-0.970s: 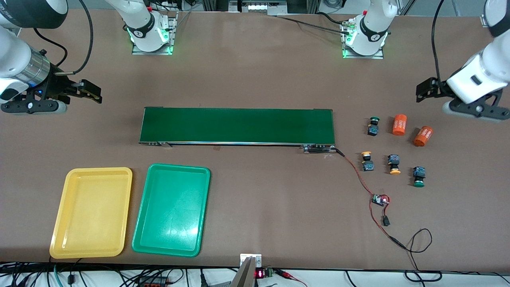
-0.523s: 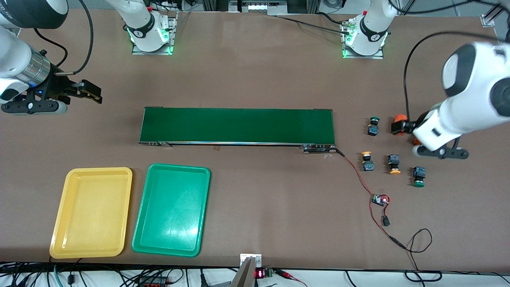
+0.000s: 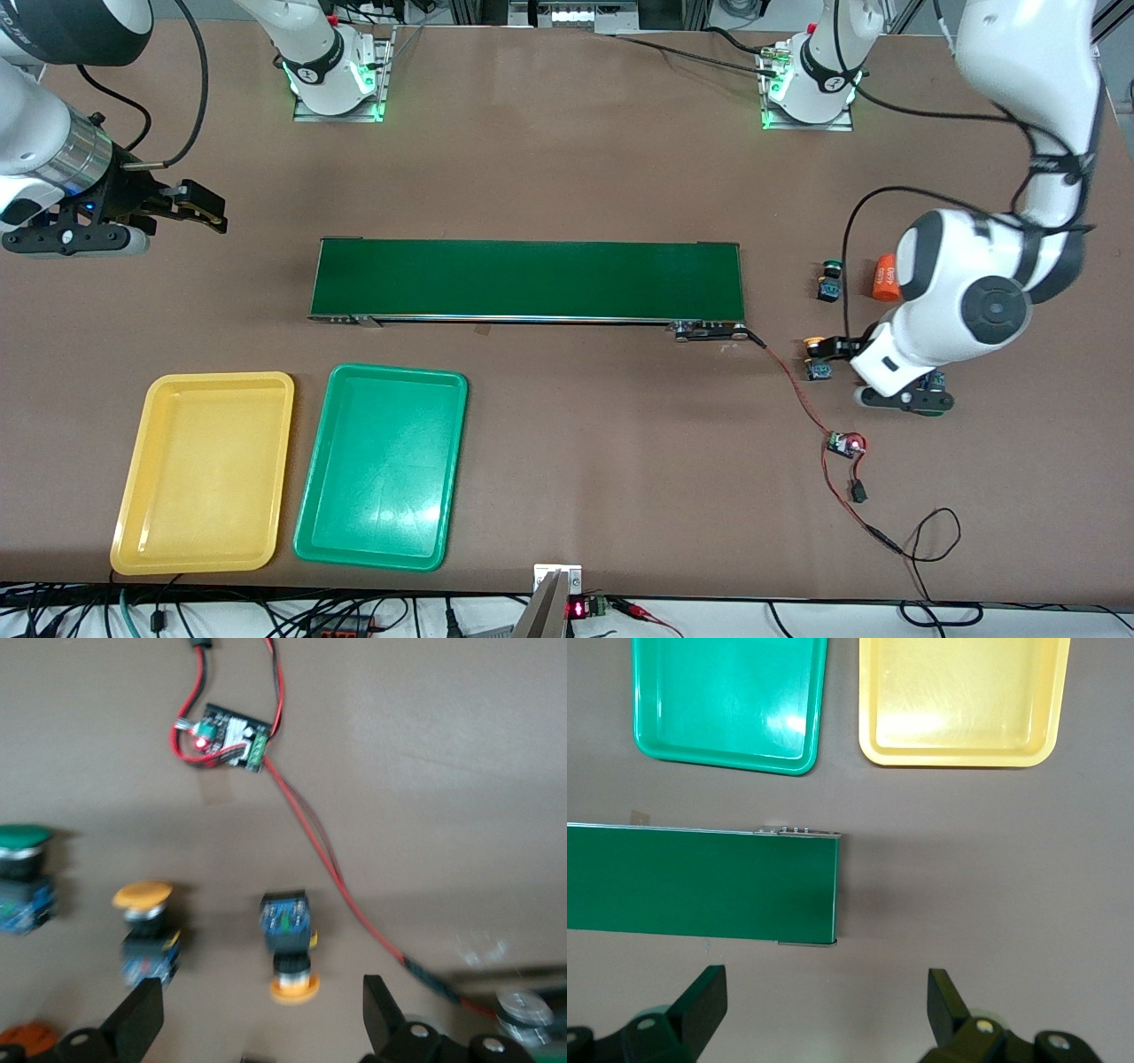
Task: Sort buttons by color to trays
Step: 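Reach the left gripper down and grasp a yellow-capped button, then carry the yellow button with the left gripper onto the conveyor belt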
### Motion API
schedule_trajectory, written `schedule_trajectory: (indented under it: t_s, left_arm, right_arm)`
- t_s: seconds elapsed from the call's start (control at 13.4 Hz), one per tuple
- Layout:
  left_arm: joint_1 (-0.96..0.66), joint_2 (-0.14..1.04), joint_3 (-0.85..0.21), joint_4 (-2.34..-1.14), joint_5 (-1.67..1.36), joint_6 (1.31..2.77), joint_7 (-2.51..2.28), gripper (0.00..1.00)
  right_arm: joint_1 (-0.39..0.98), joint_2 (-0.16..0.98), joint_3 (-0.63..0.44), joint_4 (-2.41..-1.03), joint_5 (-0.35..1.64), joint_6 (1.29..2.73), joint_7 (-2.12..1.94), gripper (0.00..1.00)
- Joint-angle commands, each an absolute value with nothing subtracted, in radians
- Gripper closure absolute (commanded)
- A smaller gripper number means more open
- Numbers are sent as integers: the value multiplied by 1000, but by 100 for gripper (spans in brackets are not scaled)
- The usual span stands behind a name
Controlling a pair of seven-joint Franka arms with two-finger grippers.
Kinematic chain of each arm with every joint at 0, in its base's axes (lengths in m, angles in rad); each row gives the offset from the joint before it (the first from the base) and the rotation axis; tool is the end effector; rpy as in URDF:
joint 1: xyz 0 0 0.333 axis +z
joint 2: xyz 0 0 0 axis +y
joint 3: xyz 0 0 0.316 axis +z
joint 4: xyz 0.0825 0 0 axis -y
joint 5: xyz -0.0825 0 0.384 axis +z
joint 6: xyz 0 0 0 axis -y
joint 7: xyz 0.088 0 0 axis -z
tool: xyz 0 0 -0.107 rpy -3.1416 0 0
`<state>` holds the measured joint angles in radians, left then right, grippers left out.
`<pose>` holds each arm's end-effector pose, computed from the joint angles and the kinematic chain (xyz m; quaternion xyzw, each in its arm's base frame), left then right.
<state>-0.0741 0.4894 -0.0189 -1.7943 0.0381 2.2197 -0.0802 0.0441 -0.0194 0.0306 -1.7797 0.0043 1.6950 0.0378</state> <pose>0.6442 -0.0580 0.2720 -0.9993 0.0174 0.0309 0.0130 0.5483 0.0416 0.5467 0.9993 0.0181 -0.0327 0.0000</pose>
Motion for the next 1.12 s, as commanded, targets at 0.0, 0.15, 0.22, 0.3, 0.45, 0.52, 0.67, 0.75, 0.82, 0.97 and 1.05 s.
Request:
schedule_trajectory:
  t_s: [0.0, 0.15, 0.22, 0.3, 0.45, 0.52, 0.67, 0.75, 0.82, 0.97, 1.05]
  left_arm:
    - [-83, 503, -18, -1917, 60, 2431, -142, 1]
    - [-83, 535, -18, -1957, 60, 2514, -163, 5]
    - [-83, 540, -18, -1966, 60, 2517, -173, 10]
    - [-81, 552, -18, -1967, 60, 2517, -176, 14]
    - [-80, 567, -20, -1979, 60, 2516, -184, 39]
    - [-81, 577, -20, -1977, 58, 2516, -186, 53]
    - [-80, 549, -20, -1973, 58, 2504, -169, 73]
    - [-80, 517, -20, -1974, 60, 2494, -163, 77]
    - [-87, 464, -21, -1976, 64, 2443, -132, 79]
    - [-124, 376, -44, -1968, 60, 2271, -124, 79]
    - [-132, 335, -93, -1970, 60, 2211, -173, 79]
  right_arm:
    - [48, -25, 32, -1792, 15, 1718, 54, 0]
    - [48, -25, 32, -1793, 15, 1723, 52, 0]
    - [48, -25, 32, -1793, 15, 1727, 52, 0]
    - [48, -25, 32, -1793, 15, 1729, 54, 0]
    - [48, -25, 32, -1795, 15, 1727, 52, 0]
    - [48, -25, 32, -1795, 14, 1727, 52, 0]
    - [48, -25, 32, -1795, 14, 1727, 52, 0]
    - [51, -25, 32, -1795, 14, 1727, 52, 0]
    - [52, -25, 32, -1795, 14, 1727, 52, 0]
    - [54, -25, 32, -1795, 14, 1726, 52, 0]
    - [54, -25, 32, -1795, 15, 1726, 52, 0]
